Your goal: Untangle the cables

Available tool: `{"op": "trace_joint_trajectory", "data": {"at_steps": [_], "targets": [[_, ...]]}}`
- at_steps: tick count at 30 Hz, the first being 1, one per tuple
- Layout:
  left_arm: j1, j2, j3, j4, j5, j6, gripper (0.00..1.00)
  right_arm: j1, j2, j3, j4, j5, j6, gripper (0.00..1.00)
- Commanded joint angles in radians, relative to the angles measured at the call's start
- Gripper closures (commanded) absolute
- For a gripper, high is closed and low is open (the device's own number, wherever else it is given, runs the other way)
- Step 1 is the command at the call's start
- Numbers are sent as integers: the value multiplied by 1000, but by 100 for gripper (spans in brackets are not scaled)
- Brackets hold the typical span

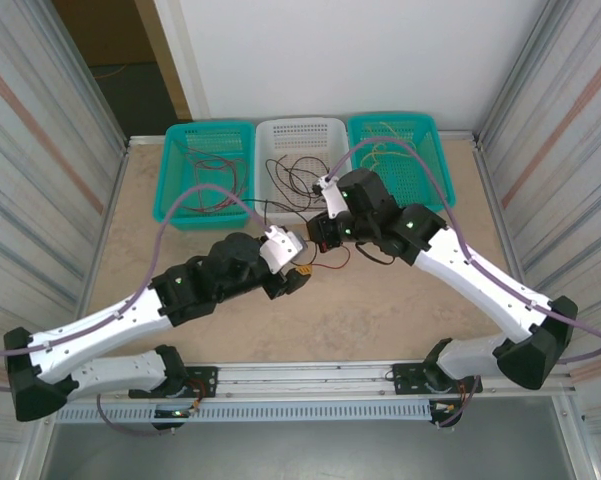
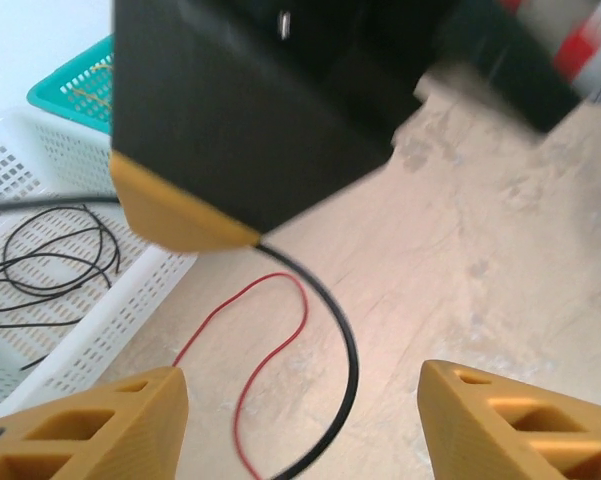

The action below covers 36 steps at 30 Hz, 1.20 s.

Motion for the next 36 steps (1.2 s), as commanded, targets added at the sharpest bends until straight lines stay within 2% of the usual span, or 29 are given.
{"op": "trace_joint_trajectory", "data": {"at_steps": [1,7,10,14,18,21,23,29,33,36], "targets": [[-7,13,-5,12,-55,92,35,-22,-50,15,27,-80,-2,100],[-7,28,-35,51,-95,116,37,-66,-89,8,59,-148,42,100],[-7,32,-43,63,-99,107,49,-89,-106,-6,92,-179,76,100],[-9,22,-48,88,-98,51,71,-113,-127,-31,149,-198,132,100],[-9,7,-52,133,-71,-46,82,-116,-141,-80,260,-195,237,100],[-10,-2,-60,173,-29,-137,83,-116,-152,-144,380,-176,348,100],[-10,-9,-80,215,-4,-183,75,-116,-154,-173,442,-161,407,100],[-11,-15,-114,265,-37,-238,68,-116,-145,-193,528,-157,503,100],[-10,6,-109,256,-69,-240,69,-114,-138,-195,550,-171,542,100],[-10,13,-105,259,-88,-245,73,-110,-142,-206,563,-166,563,100]]}}
